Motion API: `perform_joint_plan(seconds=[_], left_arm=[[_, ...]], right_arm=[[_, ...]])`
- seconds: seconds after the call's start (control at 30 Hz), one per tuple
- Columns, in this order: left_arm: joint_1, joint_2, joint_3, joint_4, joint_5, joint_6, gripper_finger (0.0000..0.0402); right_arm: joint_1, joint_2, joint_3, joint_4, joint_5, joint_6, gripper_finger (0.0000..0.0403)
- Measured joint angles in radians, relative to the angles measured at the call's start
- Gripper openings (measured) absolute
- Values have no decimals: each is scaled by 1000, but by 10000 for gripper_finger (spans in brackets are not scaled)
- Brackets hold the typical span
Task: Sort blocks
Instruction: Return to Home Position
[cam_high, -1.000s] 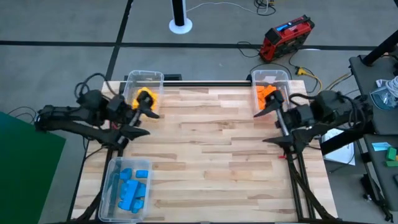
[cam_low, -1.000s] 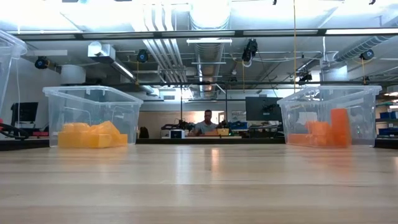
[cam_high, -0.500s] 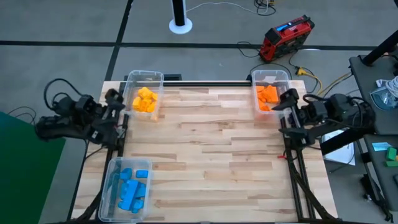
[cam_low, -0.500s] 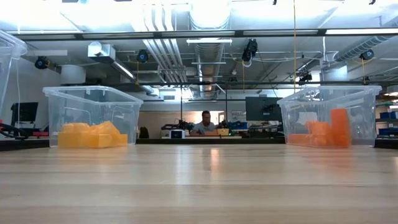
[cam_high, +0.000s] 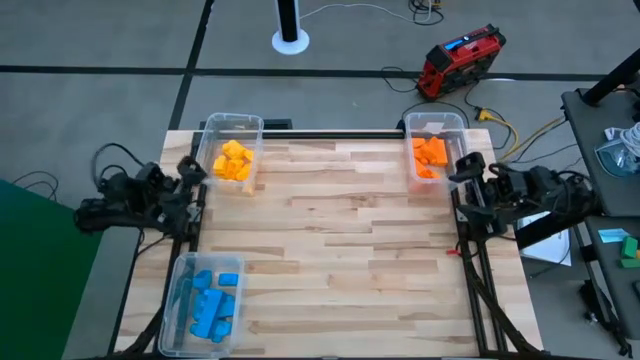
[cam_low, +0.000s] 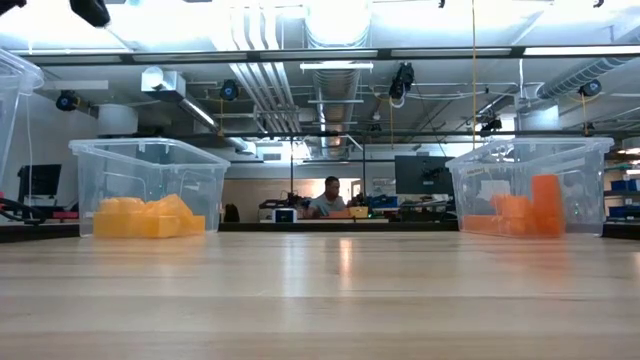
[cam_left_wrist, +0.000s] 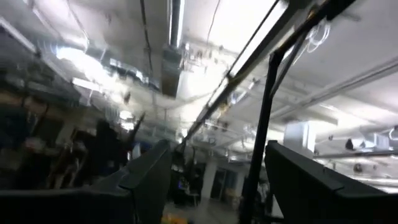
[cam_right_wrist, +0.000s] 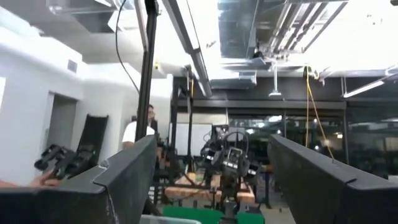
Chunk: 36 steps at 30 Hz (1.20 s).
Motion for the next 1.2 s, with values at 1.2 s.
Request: perform_joint_plan(seconds=[1.2], left_arm=[[-4,0,-279,11,141,253,233]], right_arm=[[-3,-225,-483,195,206,-103,325]])
